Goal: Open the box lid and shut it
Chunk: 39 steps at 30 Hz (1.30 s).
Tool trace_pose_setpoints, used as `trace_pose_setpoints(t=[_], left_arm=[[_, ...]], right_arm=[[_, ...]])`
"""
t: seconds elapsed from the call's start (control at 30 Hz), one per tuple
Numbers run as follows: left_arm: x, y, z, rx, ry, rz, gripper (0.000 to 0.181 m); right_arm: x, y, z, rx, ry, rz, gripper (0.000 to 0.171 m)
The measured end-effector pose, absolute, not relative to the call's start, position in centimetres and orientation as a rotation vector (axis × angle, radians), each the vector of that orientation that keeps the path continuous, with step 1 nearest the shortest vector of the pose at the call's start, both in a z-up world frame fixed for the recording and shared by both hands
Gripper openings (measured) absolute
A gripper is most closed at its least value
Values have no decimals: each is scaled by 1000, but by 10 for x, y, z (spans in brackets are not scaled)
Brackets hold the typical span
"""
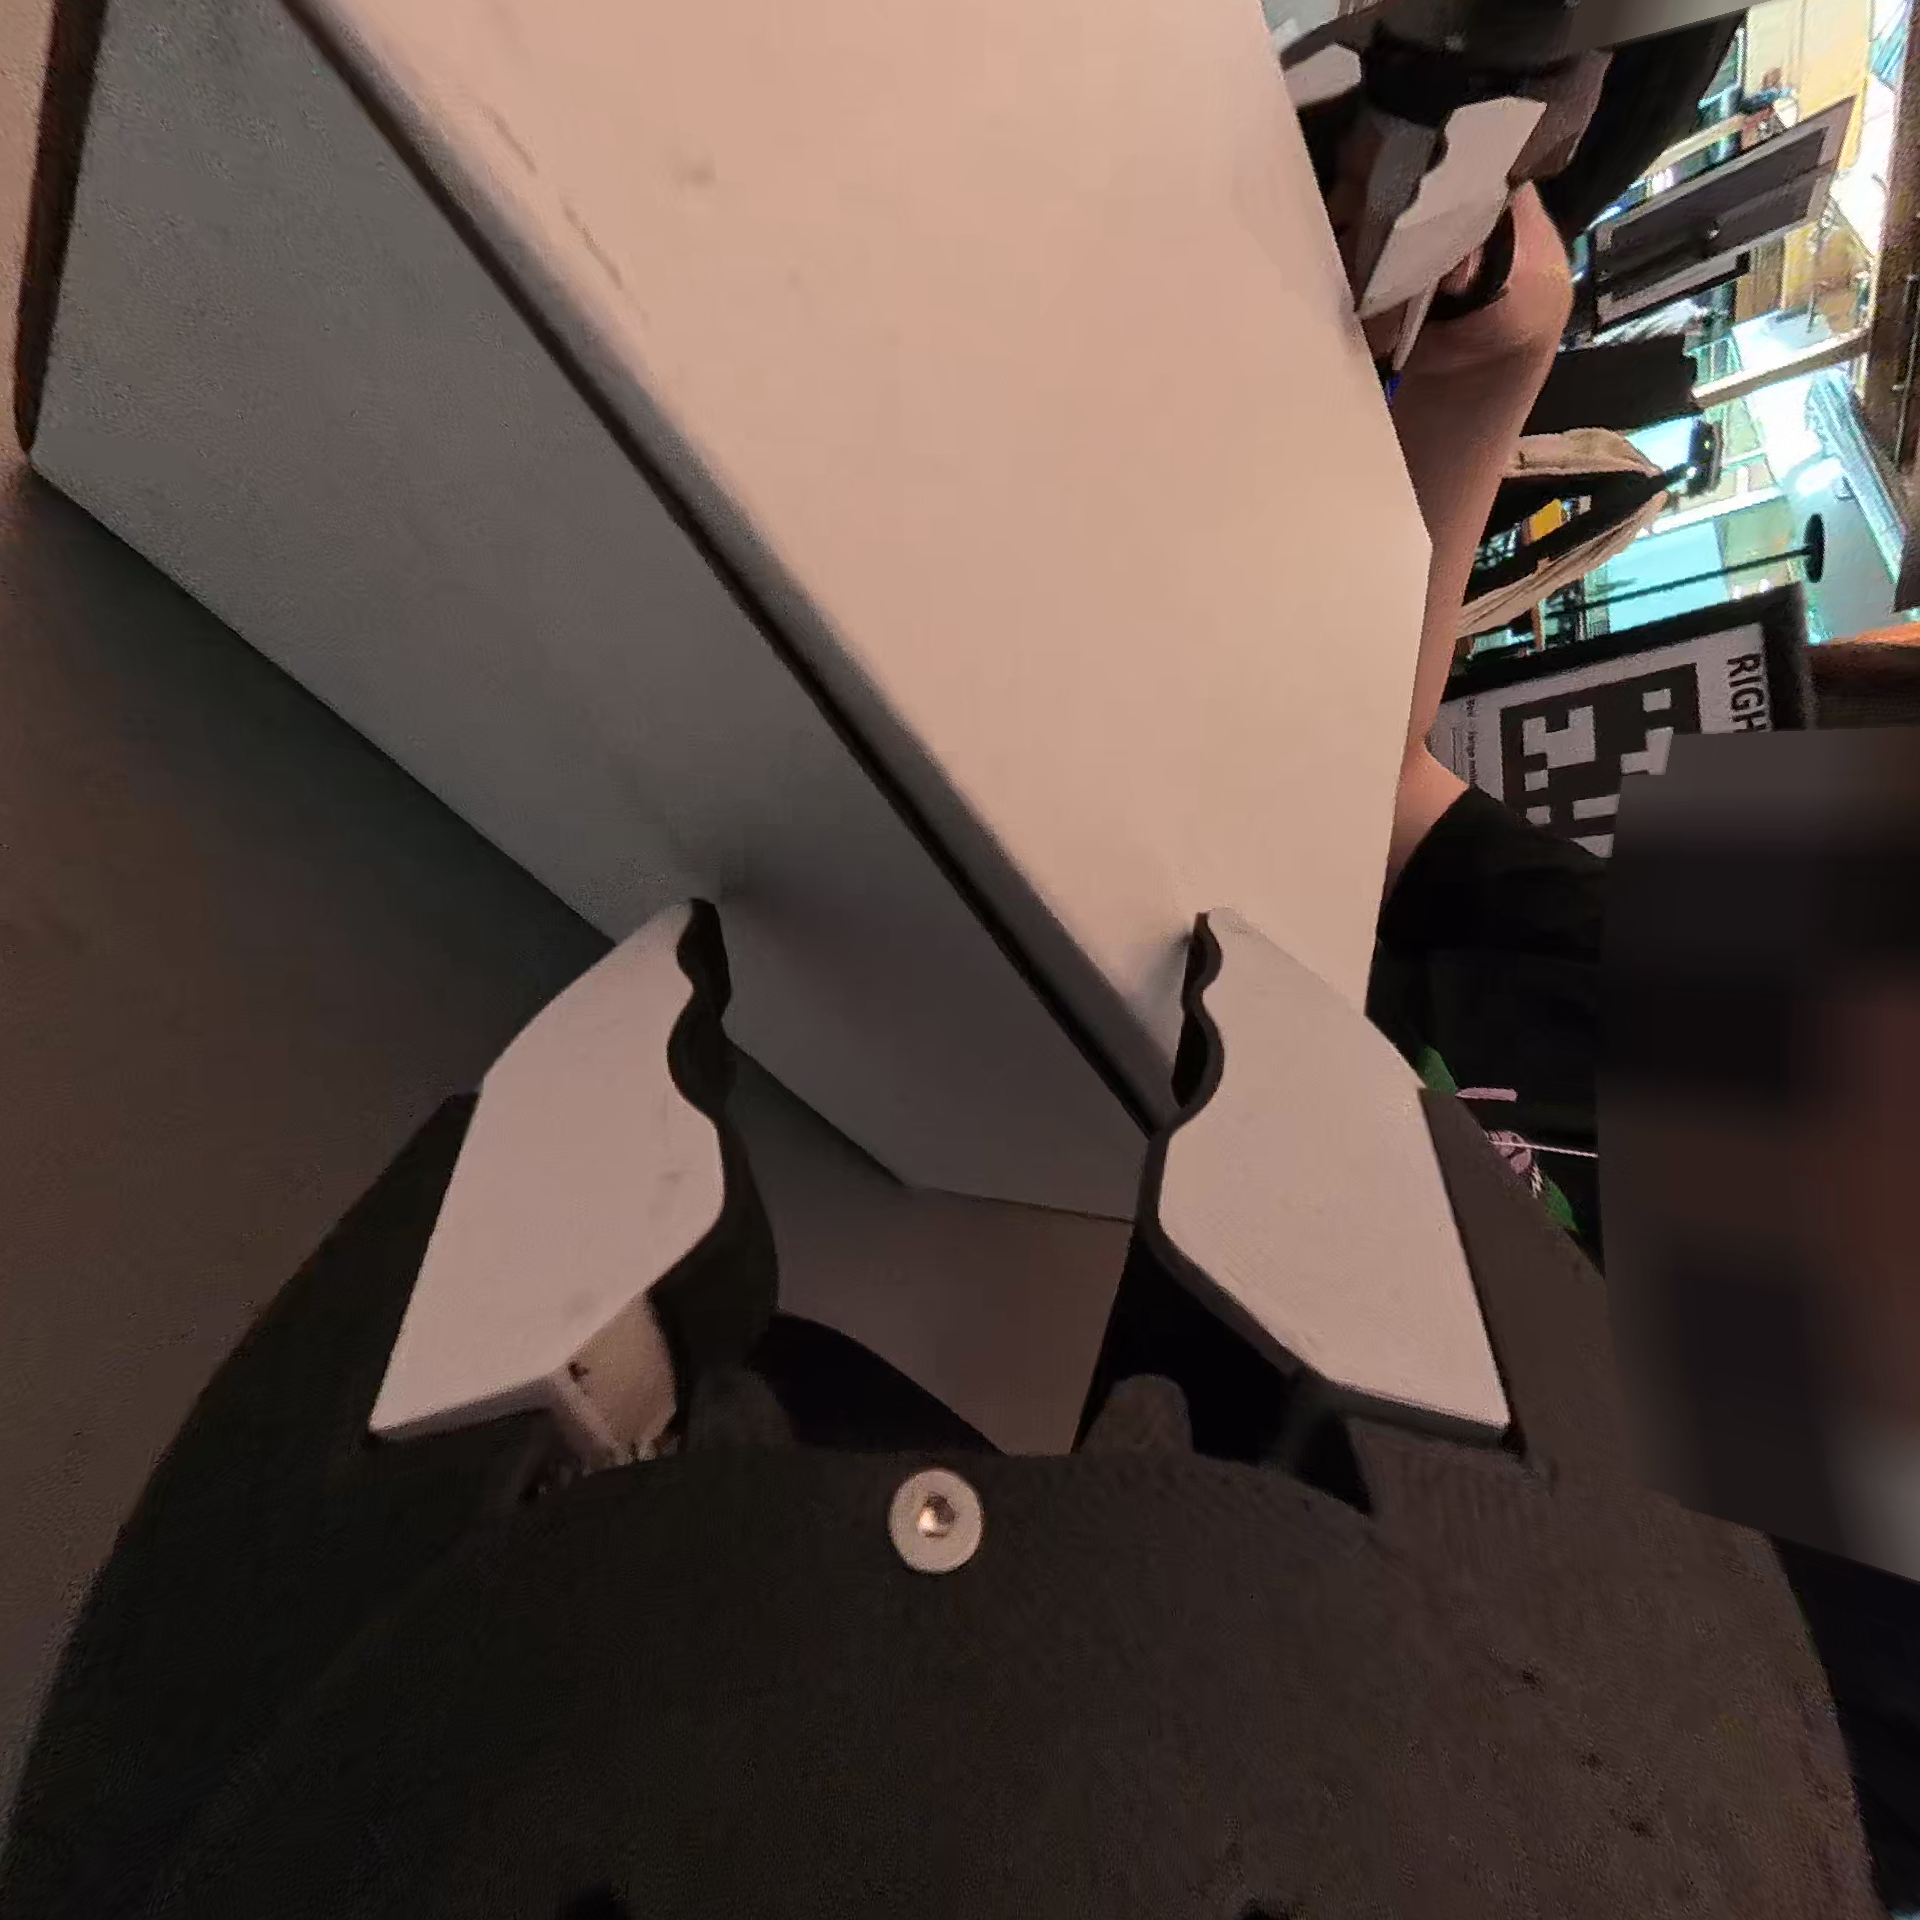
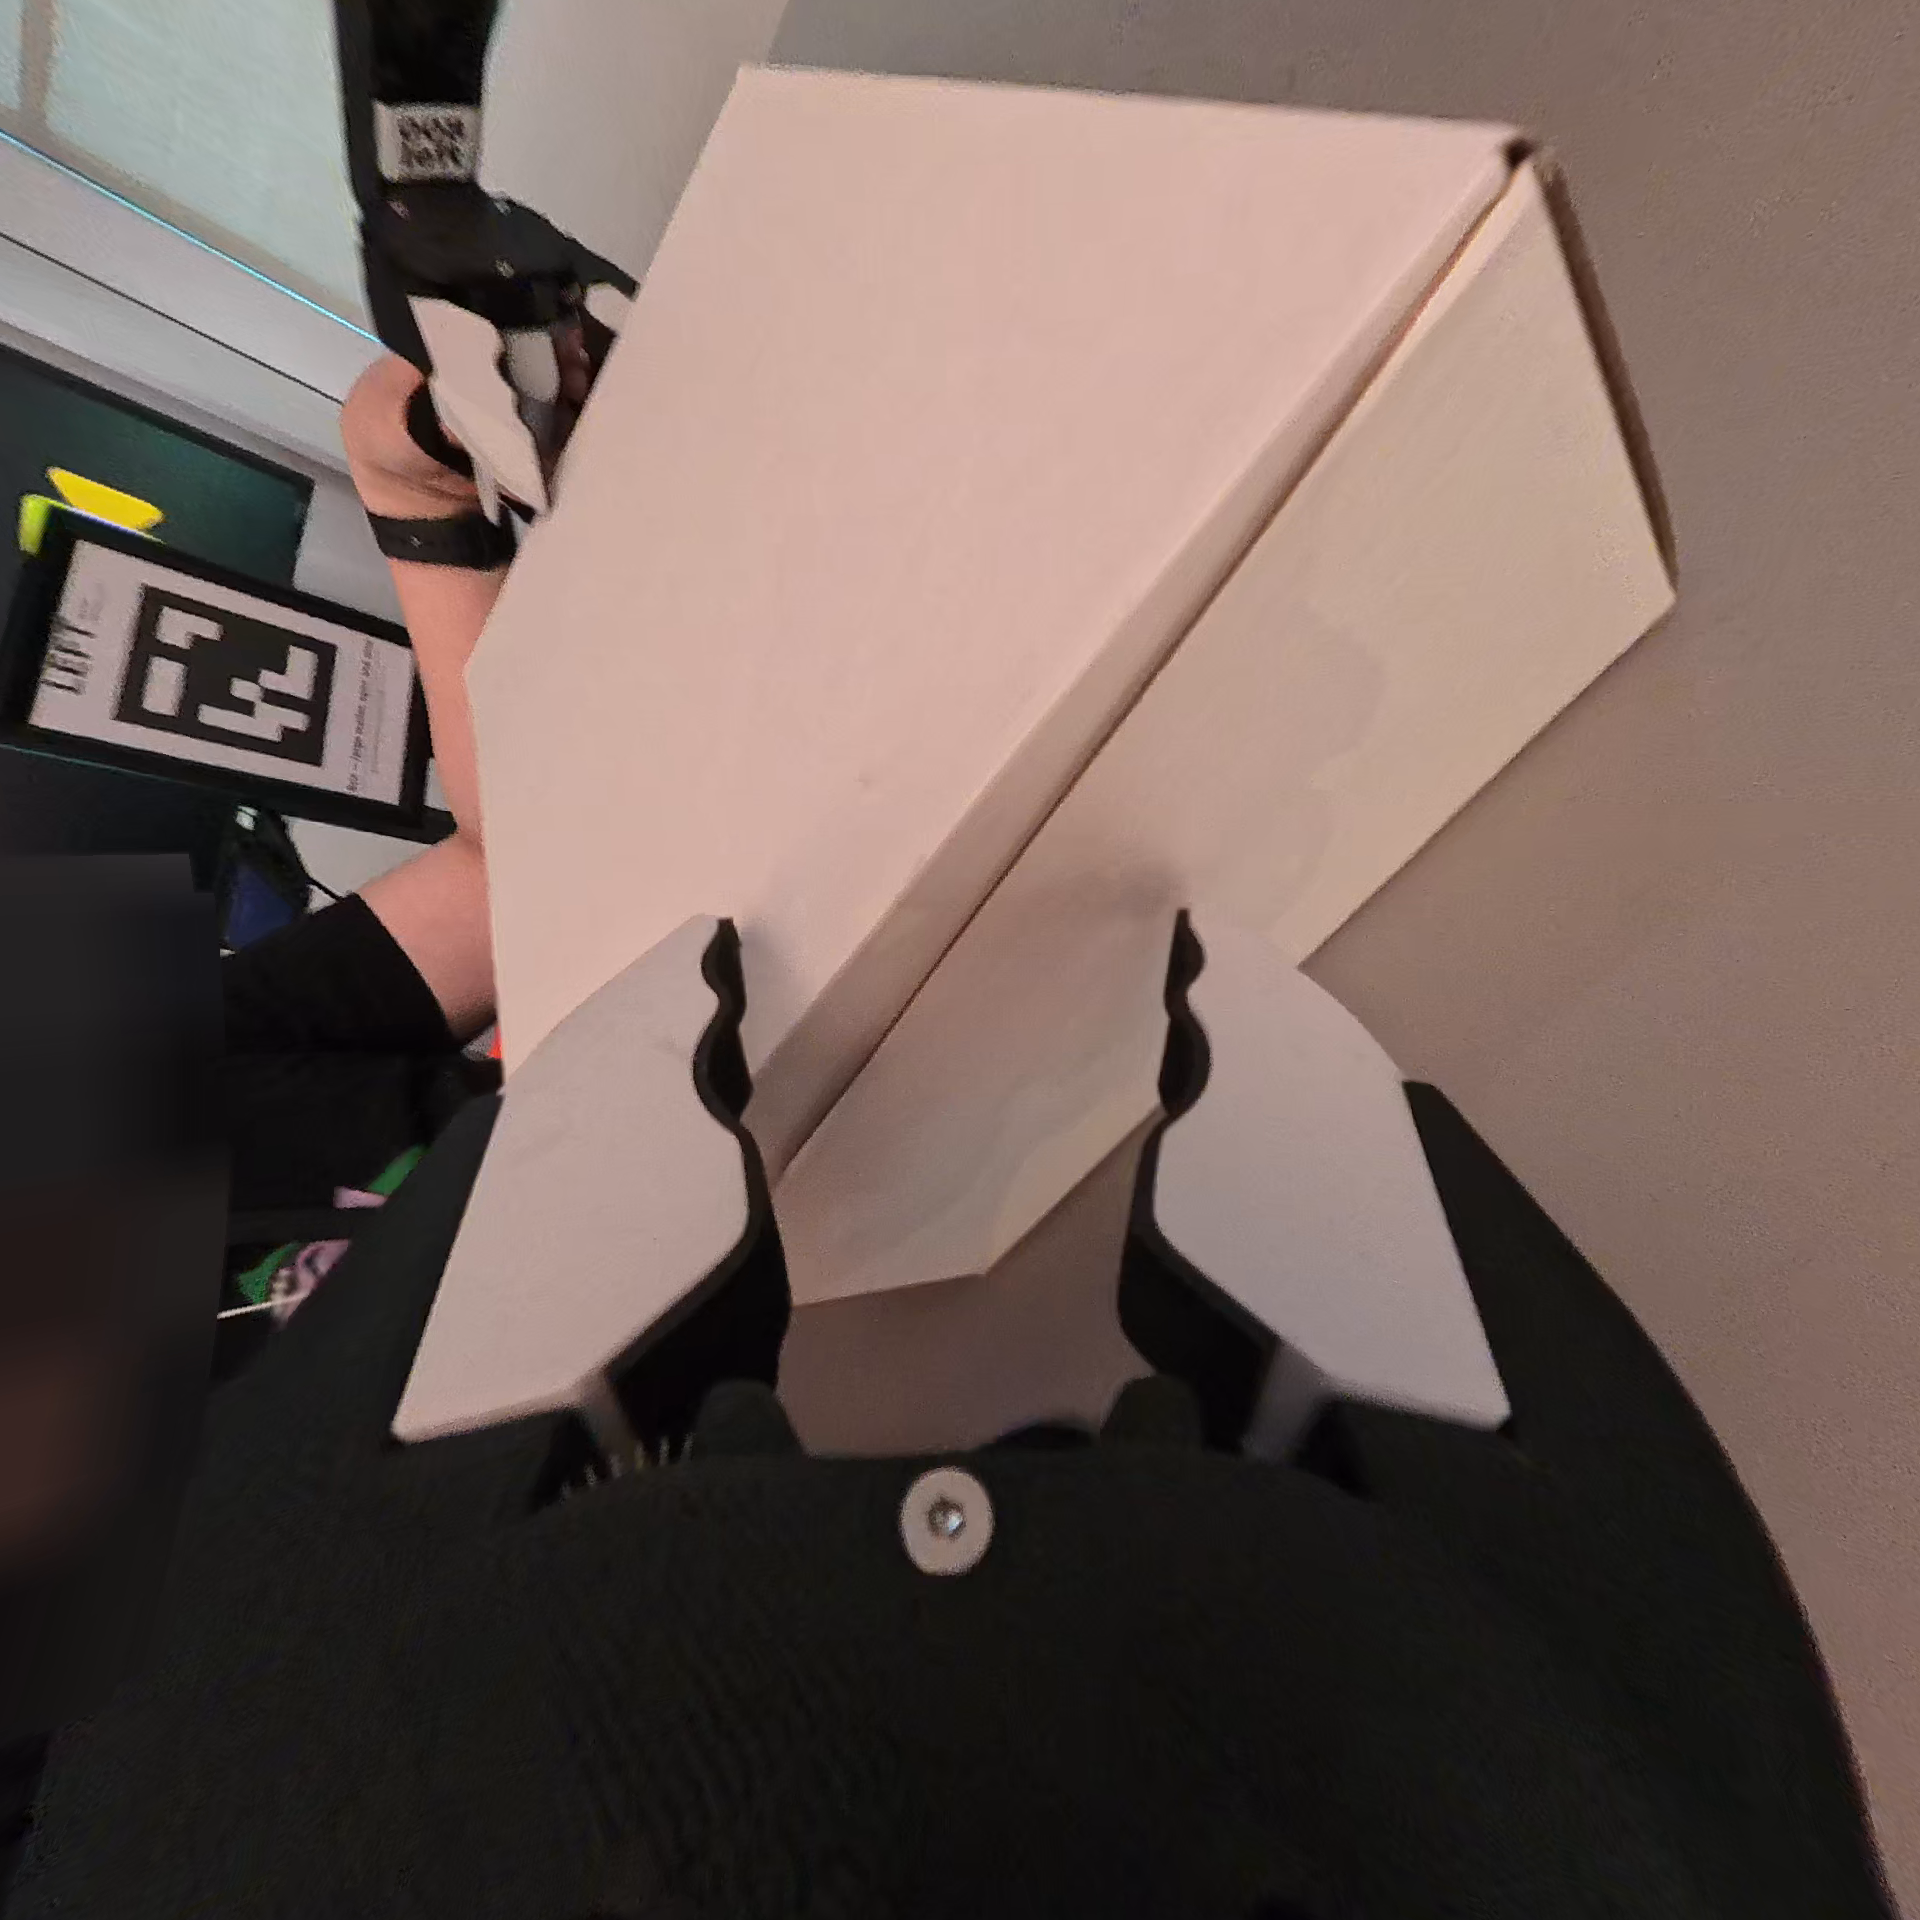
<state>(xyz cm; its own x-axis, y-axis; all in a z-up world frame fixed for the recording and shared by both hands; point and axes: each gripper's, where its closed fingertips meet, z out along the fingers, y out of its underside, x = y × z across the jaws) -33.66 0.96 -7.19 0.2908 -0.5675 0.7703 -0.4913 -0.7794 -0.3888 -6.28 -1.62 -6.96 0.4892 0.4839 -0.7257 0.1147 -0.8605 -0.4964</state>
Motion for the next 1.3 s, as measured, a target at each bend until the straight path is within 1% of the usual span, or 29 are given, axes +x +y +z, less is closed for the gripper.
trace_pose_setpoints(t=[0.03, 0.13, 0.37, 0.47, 0.53, 0.7, 0.77, 0.8, 0.87, 0.97, 1.03, 1.17, 1.3], left_arm=[[-338, 9, -71, -2453, 1002, -1519, 83], [-338, 1, -67, -2439, 1026, -1511, 82], [-337, -23, -69, -2441, 1134, -1443, 85], [-337, -22, -71, -2437, 1138, -1445, 83], [-338, -22, -77, -2449, 1173, -1381, 77], [-338, -16, -80, -2445, 1170, -1367, 75], [-336, -8, -79, -2431, 1132, -1377, 74], [-334, -3, -78, -2424, 1098, -1390, 72], [-331, 9, -75, -2399, 1031, -1414, 67], [-333, 24, -72, -2355, 950, -1413, 60], [-335, 27, -72, -2357, 917, -1399, 60], [-334, 20, -71, -2366, 954, -1394, 62], [-331, 16, -73, -2377, 995, -1349, 64]], right_arm=[[-61, -19, -72, -2377, -509, 1293, 82], [-62, -36, -70, -2388, -560, 1287, 85], [-74, -60, -70, -2349, -605, 1373, 85], [-73, -59, -74, -2355, -631, 1326, 81], [-73, -60, -83, -2398, -680, 1229, 77], [-74, -55, -80, -2322, -684, 1127, 77], [-71, -47, -73, -2264, -685, 968, 73], [-66, -37, -67, -2216, -660, 823, 70], [-44, -15, -53, -2137, -590, 430, 72], [-14, 1, -10, -1904, -465, -51, 74], [0, 3, 4, -1846, -354, -187, 72], [24, 4, 1, -1870, -273, -372, 73], [30, 3, 3, -1860, -245, -412, 73]])
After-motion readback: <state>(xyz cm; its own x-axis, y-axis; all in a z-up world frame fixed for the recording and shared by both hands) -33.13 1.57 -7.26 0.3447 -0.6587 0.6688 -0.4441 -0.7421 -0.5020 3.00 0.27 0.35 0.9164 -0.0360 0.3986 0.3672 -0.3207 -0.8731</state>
